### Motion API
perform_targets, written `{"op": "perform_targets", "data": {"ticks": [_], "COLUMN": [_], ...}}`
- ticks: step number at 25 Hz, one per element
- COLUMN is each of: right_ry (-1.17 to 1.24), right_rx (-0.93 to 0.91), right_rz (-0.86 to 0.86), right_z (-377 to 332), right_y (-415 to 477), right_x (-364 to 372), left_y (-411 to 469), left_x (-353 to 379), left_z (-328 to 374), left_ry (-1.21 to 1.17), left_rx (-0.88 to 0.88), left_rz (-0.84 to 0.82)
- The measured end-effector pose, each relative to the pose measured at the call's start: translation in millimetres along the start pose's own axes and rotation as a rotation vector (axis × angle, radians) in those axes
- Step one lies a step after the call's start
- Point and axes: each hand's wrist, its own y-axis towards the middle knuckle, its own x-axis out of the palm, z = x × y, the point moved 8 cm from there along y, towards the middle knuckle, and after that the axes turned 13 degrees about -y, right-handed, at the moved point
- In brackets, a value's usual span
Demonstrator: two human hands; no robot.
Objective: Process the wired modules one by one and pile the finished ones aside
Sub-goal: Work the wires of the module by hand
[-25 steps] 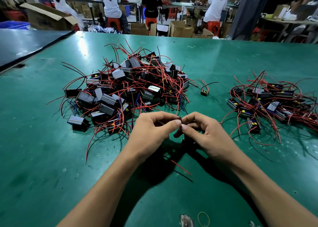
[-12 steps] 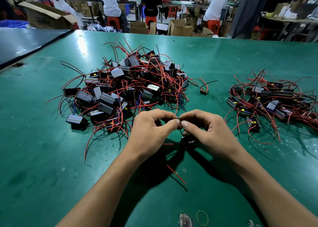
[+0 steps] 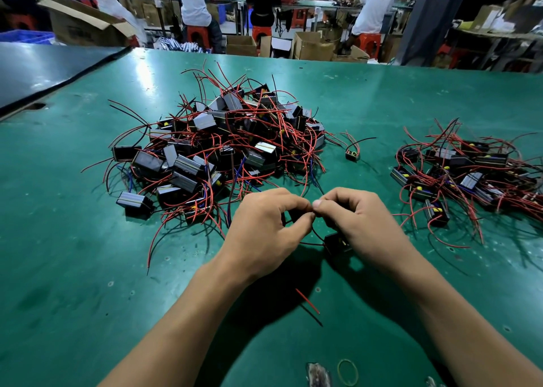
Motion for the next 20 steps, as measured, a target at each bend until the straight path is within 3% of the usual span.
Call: {"op": "perform_targets", "data": {"ticks": [3,8,12,20], "right_ry": [0.075,-0.110,-0.208,-0.254], "right_rx": [0.036,-0.261,-0.377,-0.315], "right_rz": [-0.008,0.047,0.057,0.057], "right_z": [4.2,-15.6,-18.7,-20.5], "right_y": [0.6,-8.7,-7.5,-10.1], "right_x": [1.4,-10.1,-14.8,-9.9], "left_y": [0.1,0.6,0.4,0.0], "left_x": [0.5,-1.3,-2.0,-3.1], "left_z": [-2.2,-9.6,-14.7,-9.9], "left_ry": [0.011,-0.071,-0.140,-0.060], "left_rx": [-0.007,-0.076,-0.132,-0.067], "left_rz": [-0.005,-0.014,-0.026,-0.035]}}
